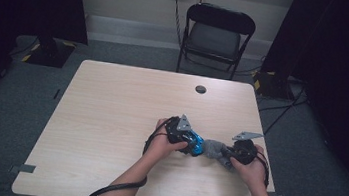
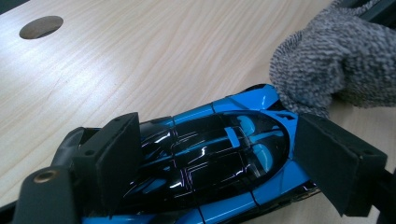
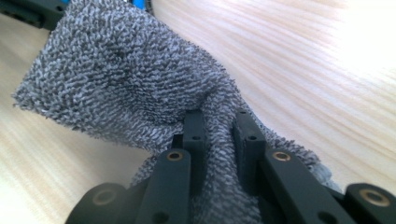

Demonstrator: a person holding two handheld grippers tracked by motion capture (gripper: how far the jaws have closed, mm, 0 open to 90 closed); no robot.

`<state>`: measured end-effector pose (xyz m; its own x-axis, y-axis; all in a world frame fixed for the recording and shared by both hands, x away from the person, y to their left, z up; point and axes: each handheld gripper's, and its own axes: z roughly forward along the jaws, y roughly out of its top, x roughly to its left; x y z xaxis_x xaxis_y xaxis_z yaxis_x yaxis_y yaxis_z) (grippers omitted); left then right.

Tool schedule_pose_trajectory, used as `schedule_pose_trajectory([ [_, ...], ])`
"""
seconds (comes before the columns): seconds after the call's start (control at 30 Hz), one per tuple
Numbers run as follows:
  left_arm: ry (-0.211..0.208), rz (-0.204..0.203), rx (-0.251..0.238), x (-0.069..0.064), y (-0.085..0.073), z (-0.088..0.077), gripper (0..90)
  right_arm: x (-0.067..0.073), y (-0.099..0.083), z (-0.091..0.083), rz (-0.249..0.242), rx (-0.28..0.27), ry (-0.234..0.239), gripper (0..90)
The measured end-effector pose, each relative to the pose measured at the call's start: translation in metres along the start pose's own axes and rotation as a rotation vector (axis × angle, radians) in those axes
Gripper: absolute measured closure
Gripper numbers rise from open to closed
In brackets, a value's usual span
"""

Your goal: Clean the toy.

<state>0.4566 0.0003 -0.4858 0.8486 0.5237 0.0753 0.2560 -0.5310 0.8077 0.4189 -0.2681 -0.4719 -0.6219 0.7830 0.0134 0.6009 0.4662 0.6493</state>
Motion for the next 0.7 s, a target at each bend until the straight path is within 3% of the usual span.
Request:
schedule_pose_trajectory([
  [0.27, -0.002, -0.002, 0.001, 0.0, 0.0, 0.0, 15.4, -0.006, -0.001, -0.001, 0.038, -0.018, -0.039, 78.1],
  [0.7, -0.003, -0.004, -0.002, 0.0, 0.0, 0.0, 15.4, -0.012, 0.0, -0.016, 0.069, -0.095, -0.13, 77.9],
])
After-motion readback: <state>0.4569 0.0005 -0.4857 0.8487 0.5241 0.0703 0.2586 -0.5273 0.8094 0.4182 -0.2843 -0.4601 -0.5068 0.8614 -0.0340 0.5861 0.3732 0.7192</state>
